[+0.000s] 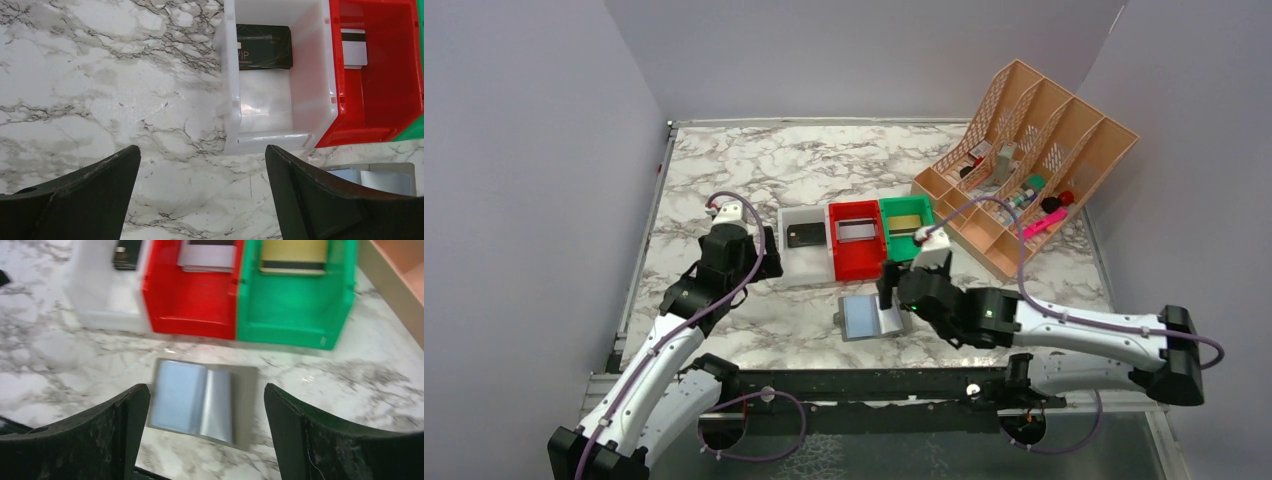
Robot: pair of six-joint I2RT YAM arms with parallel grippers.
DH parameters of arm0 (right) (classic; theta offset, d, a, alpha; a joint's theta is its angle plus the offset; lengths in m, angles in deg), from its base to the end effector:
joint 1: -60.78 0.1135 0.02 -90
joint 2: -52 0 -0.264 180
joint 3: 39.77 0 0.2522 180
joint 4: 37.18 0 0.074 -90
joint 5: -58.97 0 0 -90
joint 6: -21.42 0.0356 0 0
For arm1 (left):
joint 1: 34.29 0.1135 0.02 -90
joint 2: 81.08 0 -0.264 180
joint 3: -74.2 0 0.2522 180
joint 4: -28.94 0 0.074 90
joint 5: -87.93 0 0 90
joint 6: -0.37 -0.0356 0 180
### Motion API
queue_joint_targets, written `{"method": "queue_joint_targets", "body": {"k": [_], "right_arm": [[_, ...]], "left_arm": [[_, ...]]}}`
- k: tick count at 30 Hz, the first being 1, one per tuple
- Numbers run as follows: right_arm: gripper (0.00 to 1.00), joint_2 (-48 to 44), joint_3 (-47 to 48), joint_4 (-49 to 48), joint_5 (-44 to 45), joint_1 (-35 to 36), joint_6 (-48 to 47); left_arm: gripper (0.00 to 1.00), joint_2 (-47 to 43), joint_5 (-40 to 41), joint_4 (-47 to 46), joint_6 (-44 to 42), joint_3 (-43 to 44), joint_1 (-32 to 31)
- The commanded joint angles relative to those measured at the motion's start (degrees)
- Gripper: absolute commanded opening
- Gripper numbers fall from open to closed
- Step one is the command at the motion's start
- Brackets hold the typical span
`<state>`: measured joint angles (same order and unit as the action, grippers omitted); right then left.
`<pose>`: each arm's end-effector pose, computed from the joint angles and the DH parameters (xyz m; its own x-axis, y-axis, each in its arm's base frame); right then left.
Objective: Take the credit cards out of the card holder
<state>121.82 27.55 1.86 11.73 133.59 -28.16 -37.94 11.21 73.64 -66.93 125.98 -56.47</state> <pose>0.0987 0.2373 0.2839 -0.5066 -0.0268 -0.8618 -0.2926 0.9456 0.1425 0.1554 -0.0545 0.2680 -0.5783 -0.1698 -0.7980 -0.0300 0.9819 -0.1872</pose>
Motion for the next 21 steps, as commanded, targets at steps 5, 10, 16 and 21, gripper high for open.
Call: {"method": "queue_joint_targets", "body": {"k": [5,10,16,21], "right_arm": [[0.9,-32.22,-19.58,-0.04,7.29,-1.36,2.58],[0.91,-35.26,-17.74,-5.22,10.98,-1.33,-11.23],[0.93,-19.68,-7.5,-0.01,16.41,-3.94,-14.73],[0.93,-17.06,-6.71,-7.87,-6.05,-23.57,-21.03]], "left_arm": [[0.99,-1.27,3.19,-0.79,0.22,2.01,0.34],[0.99,-2.03,5.37,-0.93,0.62,2.67,0.29],[0.99,-3.1,6.06,-1.06,1.06,2.55,0.35],[0.99,-3.74,6.55,-1.06,1.03,2.52,0.3]]}}
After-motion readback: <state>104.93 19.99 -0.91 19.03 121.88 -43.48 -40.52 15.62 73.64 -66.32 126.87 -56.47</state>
